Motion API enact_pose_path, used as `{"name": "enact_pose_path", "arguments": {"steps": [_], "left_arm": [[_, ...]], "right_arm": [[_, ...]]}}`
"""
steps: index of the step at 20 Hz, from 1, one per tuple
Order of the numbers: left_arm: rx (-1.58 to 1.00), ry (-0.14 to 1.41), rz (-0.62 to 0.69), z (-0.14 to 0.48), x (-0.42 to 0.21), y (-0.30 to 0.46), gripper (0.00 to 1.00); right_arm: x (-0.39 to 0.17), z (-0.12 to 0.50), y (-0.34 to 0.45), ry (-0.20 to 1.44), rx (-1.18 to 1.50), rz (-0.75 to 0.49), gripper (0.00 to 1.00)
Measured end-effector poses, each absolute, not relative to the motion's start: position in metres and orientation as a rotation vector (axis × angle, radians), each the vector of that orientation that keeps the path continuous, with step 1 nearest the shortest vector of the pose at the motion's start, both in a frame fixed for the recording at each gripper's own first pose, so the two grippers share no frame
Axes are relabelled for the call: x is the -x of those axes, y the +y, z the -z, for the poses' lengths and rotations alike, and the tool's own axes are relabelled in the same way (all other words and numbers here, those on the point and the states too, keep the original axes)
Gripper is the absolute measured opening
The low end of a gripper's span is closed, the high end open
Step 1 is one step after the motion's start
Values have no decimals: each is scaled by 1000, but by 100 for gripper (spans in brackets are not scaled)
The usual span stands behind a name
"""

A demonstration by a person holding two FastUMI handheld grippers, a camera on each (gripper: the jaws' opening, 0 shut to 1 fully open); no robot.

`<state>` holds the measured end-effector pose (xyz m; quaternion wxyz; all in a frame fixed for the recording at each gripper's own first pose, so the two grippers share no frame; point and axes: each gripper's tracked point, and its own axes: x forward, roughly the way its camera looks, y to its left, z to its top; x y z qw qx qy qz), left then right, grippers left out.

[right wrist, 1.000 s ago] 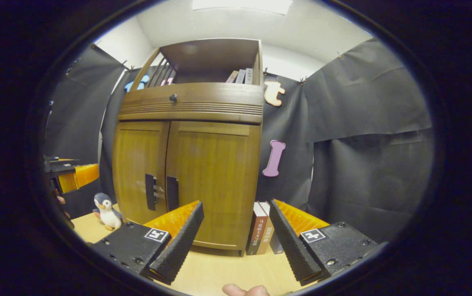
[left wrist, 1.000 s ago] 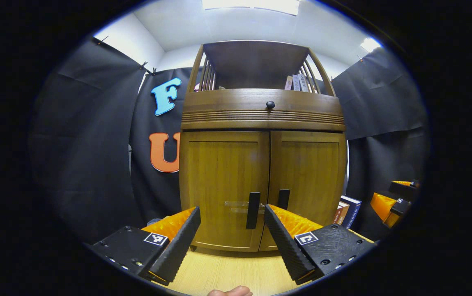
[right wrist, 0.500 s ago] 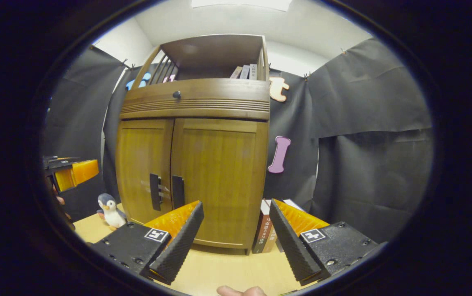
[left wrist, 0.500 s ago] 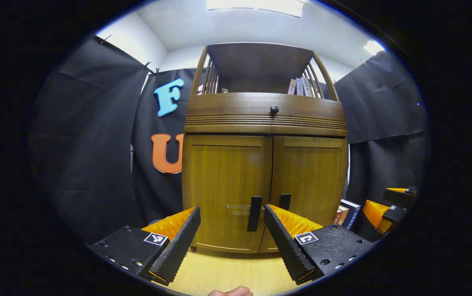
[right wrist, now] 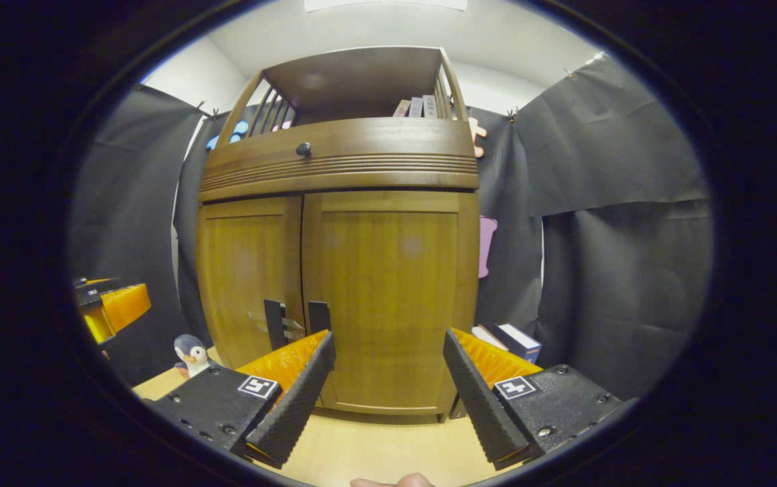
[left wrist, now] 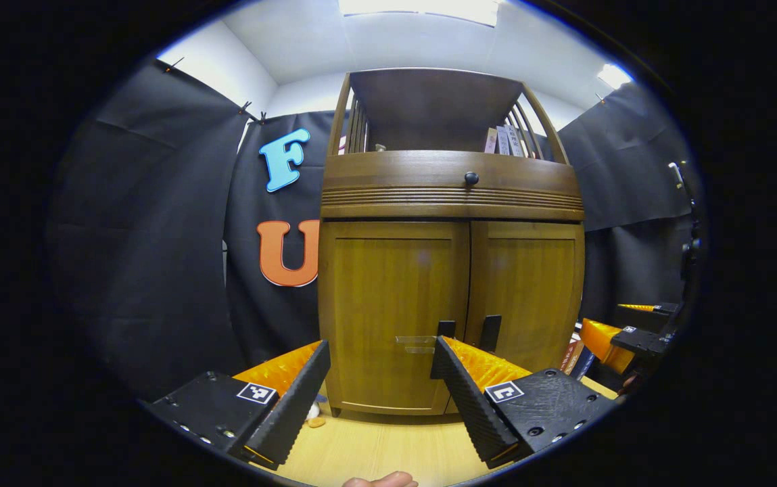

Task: Open the right door of the double-door shoe cabinet with the right hand, and open the left door with the left hand.

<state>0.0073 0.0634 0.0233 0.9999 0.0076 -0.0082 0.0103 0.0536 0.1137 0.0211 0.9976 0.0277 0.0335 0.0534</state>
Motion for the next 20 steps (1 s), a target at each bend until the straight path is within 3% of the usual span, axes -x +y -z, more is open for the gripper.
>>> {"name": "enact_pose_path", "arguments": {"steps": [4, 5, 10, 15, 20], "left_arm": [[-27, -10, -11, -20, -12, 87, 100], [-28, -9, -3, -18, -13, 93, 96], [-45, 34, 62, -9, -20, 107, 96], [-43, 38, 39, -4, -18, 126, 96], [1, 58, -27, 3, -11, 132, 96]], "right_arm": [[-72, -15, 142, 84, -56, -103, 100], [-77, -12, 150, 90, -60, -107, 100], [-105, 3, 184, 142, -38, -102, 100], [-135, 21, 212, 210, -29, -142, 95], [-164, 46, 224, 279, -74, -162, 82]]}}
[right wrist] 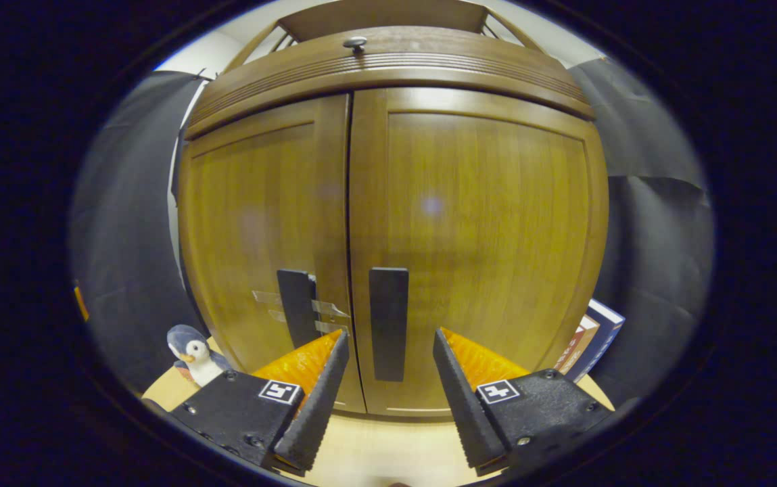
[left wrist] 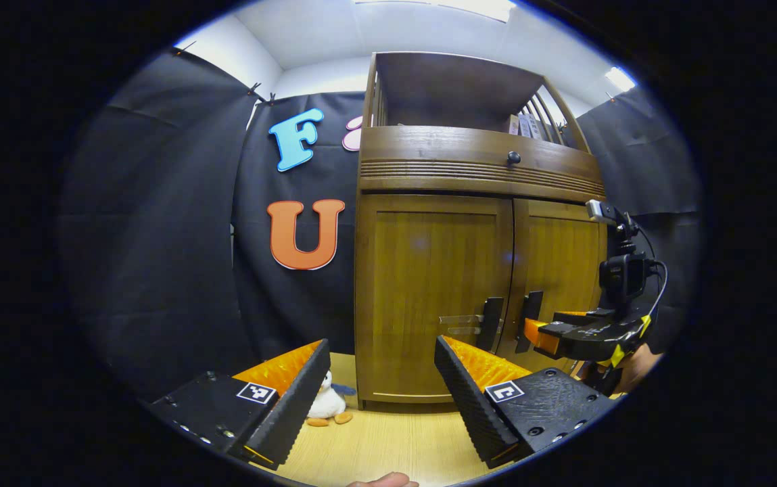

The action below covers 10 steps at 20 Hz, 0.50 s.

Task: Open the right door of the double-door shoe cabinet with the right hand, and open the left door with the left hand.

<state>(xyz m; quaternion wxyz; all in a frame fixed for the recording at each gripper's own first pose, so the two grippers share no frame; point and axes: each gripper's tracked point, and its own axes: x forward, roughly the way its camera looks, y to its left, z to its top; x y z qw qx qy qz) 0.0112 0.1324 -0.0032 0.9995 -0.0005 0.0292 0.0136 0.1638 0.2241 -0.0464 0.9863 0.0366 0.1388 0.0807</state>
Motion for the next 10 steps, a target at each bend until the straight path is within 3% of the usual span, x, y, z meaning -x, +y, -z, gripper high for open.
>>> {"name": "enact_pose_path", "arguments": {"steps": [7, 10], "left_arm": [[-13, 77, -62, 7, -9, 141, 96], [-12, 82, -59, 8, -7, 140, 96]], "right_arm": [[-185, 60, 224, 294, -103, -135, 64], [-192, 61, 229, 297, -114, -133, 51]]}}
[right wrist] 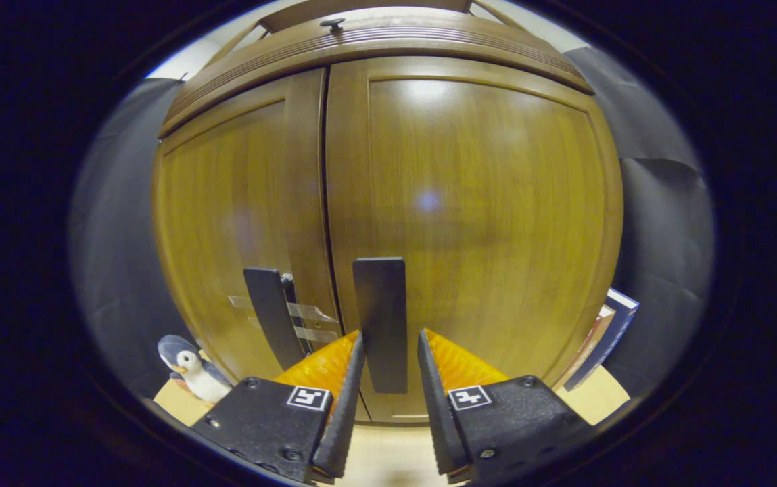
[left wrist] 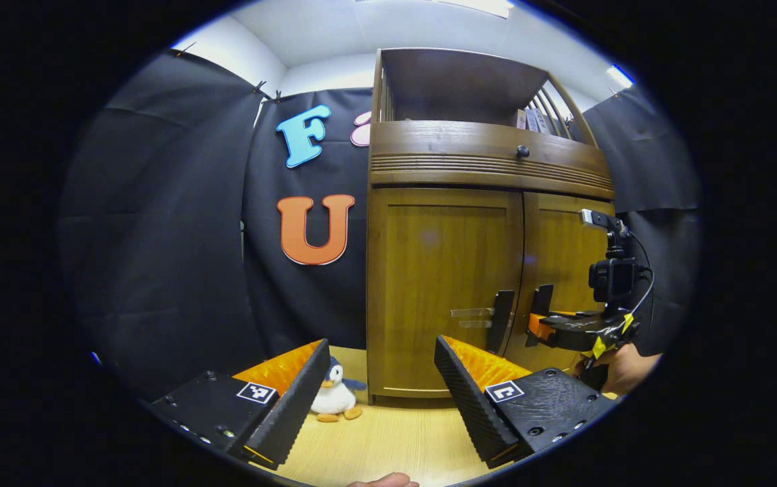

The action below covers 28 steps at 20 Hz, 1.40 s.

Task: Open the right door of the double-door shoe cabinet with the right hand, and open the left door with the left hand.

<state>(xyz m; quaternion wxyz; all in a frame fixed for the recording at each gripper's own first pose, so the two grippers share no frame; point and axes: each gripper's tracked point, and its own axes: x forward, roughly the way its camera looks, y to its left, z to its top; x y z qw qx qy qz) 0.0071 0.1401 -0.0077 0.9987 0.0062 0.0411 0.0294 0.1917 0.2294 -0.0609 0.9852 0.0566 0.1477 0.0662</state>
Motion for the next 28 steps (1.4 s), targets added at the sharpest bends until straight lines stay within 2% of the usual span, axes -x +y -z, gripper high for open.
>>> {"name": "enact_pose_path", "arguments": {"steps": [4, 8, 10, 19, 21, 22, 23, 24, 28], "left_arm": [[-8, 88, -58, 10, -3, 140, 96], [4, 90, -55, 11, 2, 140, 100], [9, 89, -54, 11, 3, 140, 96], [7, 78, -7, 10, -2, 124, 96], [8, 72, 7, 10, -1, 115, 100], [9, 69, 14, 9, -2, 113, 96], [9, 68, 21, 9, -4, 111, 100], [10, 66, 27, 10, -5, 107, 96], [19, 68, 50, 11, -11, 97, 96]], "right_arm": [[-198, 63, 231, 299, -123, -117, 39], [-196, 63, 231, 305, -136, -127, 34], [-192, 64, 230, 308, -145, -131, 32], [-159, 64, 221, 288, -148, -170, 31], [-151, 64, 218, 282, -146, -178, 30], [-147, 63, 217, 280, -142, -184, 30], [-143, 63, 215, 281, -139, -191, 30], [-138, 63, 214, 282, -139, -197, 30], [-122, 61, 205, 284, -138, -217, 30]]}}
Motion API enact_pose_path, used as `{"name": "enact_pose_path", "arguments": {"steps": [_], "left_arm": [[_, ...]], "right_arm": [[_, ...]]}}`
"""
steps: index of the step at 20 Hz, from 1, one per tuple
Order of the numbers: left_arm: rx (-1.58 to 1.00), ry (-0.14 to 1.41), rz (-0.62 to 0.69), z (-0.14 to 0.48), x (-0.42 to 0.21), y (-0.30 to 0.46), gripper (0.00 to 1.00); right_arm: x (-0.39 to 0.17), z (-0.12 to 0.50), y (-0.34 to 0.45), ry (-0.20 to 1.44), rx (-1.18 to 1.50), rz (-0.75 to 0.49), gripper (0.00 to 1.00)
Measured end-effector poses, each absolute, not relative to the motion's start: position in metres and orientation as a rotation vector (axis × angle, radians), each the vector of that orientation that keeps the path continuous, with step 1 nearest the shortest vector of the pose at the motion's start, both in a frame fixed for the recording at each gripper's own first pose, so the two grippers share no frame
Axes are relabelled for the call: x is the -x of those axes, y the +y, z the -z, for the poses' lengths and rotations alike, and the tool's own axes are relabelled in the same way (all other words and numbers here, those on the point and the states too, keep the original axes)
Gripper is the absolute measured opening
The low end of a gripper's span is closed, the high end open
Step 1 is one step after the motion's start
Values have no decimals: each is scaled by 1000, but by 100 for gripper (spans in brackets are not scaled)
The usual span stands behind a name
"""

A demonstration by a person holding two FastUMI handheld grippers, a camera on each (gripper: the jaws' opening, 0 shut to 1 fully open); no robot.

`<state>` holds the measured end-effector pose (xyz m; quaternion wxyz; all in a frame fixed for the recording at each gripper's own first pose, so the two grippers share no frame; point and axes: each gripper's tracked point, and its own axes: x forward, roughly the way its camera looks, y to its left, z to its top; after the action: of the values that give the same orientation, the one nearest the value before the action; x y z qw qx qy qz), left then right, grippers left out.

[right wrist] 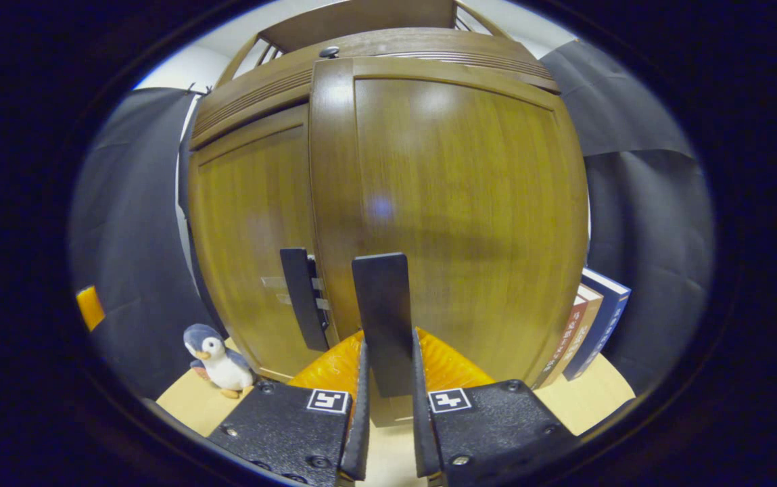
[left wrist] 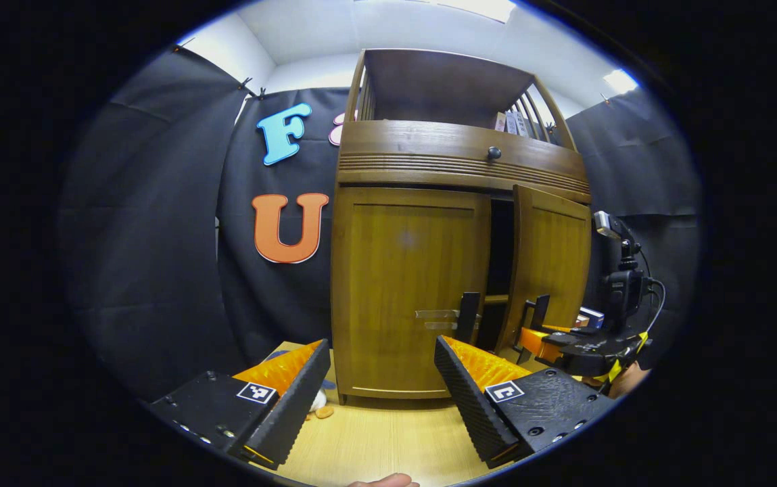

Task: Open the right door of the double-door shoe cabinet with the right hand, and open the left door with the left hand.

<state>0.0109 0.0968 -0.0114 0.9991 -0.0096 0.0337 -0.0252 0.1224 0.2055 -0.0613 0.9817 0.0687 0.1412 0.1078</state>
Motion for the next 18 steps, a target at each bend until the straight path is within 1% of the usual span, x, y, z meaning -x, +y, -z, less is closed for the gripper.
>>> {"name": "enact_pose_path", "arguments": {"steps": [14, 15, 16, 18], "left_arm": [[11, 63, 118, 10, -28, 54, 96], [7, 59, 121, 9, -29, 51, 100], [5, 59, 124, 9, -31, 48, 96], [1, 60, 130, 10, -34, 43, 96]], "right_arm": [[-64, 63, 164, 297, -147, -264, 30], [-60, 63, 159, 298, -151, -264, 30], [-56, 64, 155, 297, -157, -260, 30], [-49, 63, 148, 304, -169, -239, 30]]}}
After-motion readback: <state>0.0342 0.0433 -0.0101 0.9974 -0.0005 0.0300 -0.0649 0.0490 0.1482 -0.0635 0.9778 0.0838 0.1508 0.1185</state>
